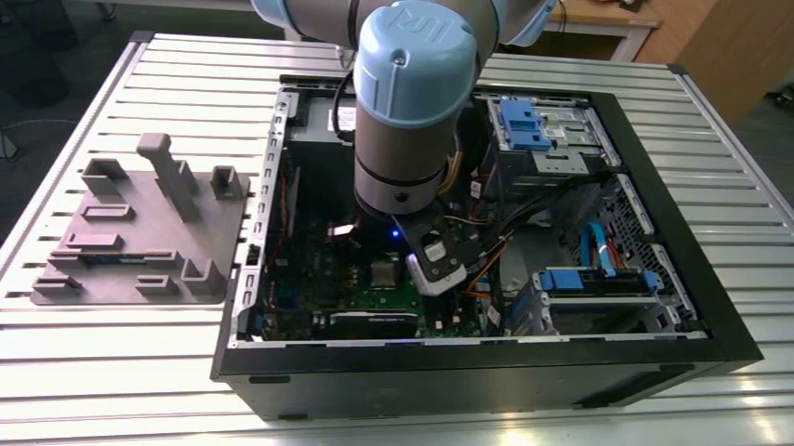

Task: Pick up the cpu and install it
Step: 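Place the cpu into insertion slot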

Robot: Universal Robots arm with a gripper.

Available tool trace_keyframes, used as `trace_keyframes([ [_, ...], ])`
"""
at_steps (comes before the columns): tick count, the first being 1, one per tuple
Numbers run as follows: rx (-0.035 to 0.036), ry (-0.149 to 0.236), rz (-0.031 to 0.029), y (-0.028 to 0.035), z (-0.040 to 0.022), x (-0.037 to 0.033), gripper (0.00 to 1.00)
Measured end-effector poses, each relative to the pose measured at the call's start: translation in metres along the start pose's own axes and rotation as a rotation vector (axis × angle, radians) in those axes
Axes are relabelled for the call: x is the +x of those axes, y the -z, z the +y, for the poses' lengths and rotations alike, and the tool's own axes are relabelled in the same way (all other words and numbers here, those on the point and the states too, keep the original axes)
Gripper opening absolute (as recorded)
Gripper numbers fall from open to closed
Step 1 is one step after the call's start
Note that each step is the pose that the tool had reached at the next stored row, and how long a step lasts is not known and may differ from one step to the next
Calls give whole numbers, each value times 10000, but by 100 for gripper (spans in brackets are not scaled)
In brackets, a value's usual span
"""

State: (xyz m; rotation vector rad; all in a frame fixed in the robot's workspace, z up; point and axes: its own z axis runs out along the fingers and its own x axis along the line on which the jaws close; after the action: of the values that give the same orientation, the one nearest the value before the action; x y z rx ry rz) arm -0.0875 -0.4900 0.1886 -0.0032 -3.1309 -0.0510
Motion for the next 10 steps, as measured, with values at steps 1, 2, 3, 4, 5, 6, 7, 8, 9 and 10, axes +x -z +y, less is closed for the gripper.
trace_keyframes([
  [1, -1, 0, 0, 0, 0, 0, 45],
  [2, -3, -1, 2, -1, 0, 1, 46],
  [3, -6, -3, 2, -2, 1, 2, 46],
  [4, -4, -3, -2, -3, 1, 1, 46],
  [5, -4, -3, -2, -2, 1, 1, 52],
  [6, -3, -1, -1, -2, 1, 0, 52],
  [7, -1, 0, -1, -1, 0, 0, 52],
  [8, -1, 0, -1, -1, 0, 0, 52],
  [9, 1, 0, 1, 3, 0, 0, 52],
  [10, 1, 0, 0, 23, 1, 0, 52],
])
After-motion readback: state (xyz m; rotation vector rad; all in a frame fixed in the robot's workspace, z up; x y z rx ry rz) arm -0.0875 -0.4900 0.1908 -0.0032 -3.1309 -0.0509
